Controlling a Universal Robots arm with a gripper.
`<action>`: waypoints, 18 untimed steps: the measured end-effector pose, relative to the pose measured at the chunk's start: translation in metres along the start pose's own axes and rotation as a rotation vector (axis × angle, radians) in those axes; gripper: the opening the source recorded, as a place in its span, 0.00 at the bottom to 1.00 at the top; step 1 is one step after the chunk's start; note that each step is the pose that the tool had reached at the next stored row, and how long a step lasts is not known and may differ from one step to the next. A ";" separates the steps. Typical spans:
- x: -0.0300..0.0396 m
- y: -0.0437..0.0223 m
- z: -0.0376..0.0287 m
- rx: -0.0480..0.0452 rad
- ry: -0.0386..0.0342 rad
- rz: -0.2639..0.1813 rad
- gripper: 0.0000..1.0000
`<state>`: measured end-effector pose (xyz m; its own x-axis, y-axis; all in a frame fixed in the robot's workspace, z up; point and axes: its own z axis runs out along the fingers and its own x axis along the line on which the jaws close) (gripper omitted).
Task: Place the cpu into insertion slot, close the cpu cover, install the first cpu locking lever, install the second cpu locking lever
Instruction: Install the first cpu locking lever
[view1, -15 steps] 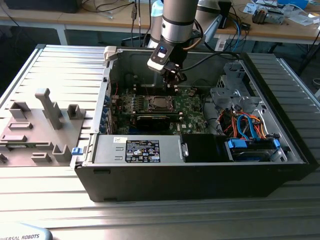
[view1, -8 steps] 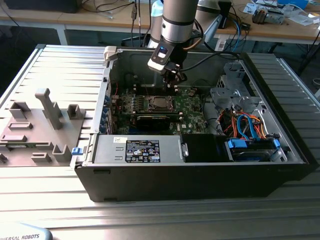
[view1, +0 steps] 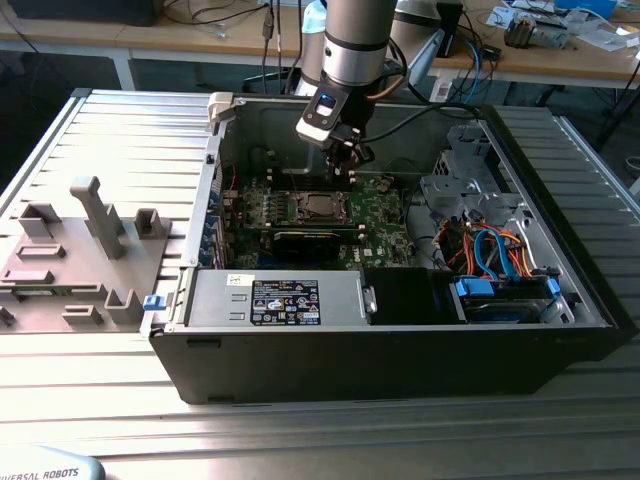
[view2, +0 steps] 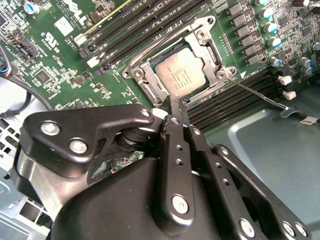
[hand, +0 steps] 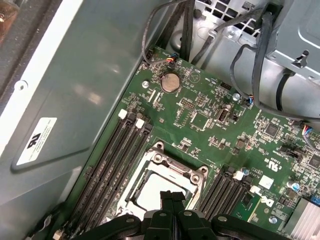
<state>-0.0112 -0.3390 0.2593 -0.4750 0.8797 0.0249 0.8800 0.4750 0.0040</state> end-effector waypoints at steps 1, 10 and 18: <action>0.0000 0.0000 0.0000 0.0001 0.0000 -0.001 0.11; 0.0000 0.0000 0.0000 0.0004 0.0001 -0.016 0.11; 0.0000 0.0000 0.0000 0.0008 0.0002 -0.032 0.11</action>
<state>-0.0112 -0.3390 0.2593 -0.5031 0.8639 0.0249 0.8642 0.5031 0.0040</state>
